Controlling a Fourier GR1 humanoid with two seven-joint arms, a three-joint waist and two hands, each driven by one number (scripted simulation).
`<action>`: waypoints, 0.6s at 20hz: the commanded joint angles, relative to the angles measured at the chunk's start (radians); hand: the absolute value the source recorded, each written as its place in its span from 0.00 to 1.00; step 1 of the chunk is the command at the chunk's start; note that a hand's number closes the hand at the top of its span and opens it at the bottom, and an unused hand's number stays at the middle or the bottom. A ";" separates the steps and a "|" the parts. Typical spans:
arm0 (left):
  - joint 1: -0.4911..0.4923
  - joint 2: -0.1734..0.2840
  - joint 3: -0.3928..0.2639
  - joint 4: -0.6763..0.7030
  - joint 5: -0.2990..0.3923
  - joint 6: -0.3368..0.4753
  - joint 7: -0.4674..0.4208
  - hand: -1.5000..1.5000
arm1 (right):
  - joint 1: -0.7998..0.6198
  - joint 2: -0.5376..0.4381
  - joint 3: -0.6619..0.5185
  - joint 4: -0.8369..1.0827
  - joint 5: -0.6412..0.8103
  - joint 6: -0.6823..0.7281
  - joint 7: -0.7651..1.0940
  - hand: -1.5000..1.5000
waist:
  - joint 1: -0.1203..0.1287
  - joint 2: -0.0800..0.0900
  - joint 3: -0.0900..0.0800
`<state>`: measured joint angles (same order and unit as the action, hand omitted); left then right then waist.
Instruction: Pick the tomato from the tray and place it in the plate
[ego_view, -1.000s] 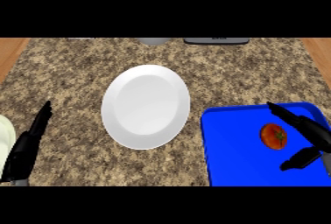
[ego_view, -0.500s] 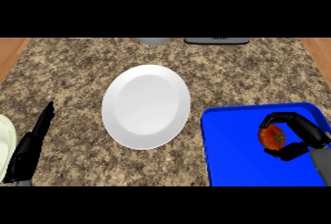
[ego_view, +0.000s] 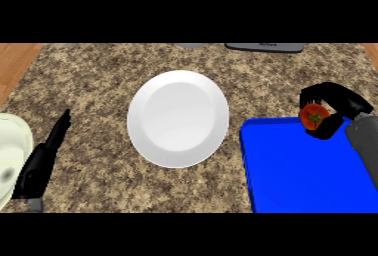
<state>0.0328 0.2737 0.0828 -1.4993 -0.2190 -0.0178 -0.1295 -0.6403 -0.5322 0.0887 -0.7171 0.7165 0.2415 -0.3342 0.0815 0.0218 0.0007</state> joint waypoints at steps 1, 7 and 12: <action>-0.001 -0.025 -0.016 0.016 -0.019 0.020 -0.009 0.50 | -0.160 0.061 0.028 0.102 0.109 -0.145 0.096 1.00 | -0.005 -0.001 0.001; 0.002 0.018 0.031 0.009 0.004 -0.005 -0.001 0.50 | -0.246 0.070 -0.075 0.216 0.077 -0.352 -0.021 1.00 | -0.029 -0.005 0.002; 0.015 -0.021 0.028 0.012 -0.011 0.035 -0.002 0.50 | -0.285 0.081 -0.120 0.143 0.028 -0.415 -0.128 1.00 | -0.059 -0.017 0.000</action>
<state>0.0426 0.2737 0.1089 -1.4937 -0.2180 -0.0106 -0.1235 -0.8920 -0.4747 0.0054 -0.5450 0.7766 -0.1072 -0.4013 0.0406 0.0113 0.0017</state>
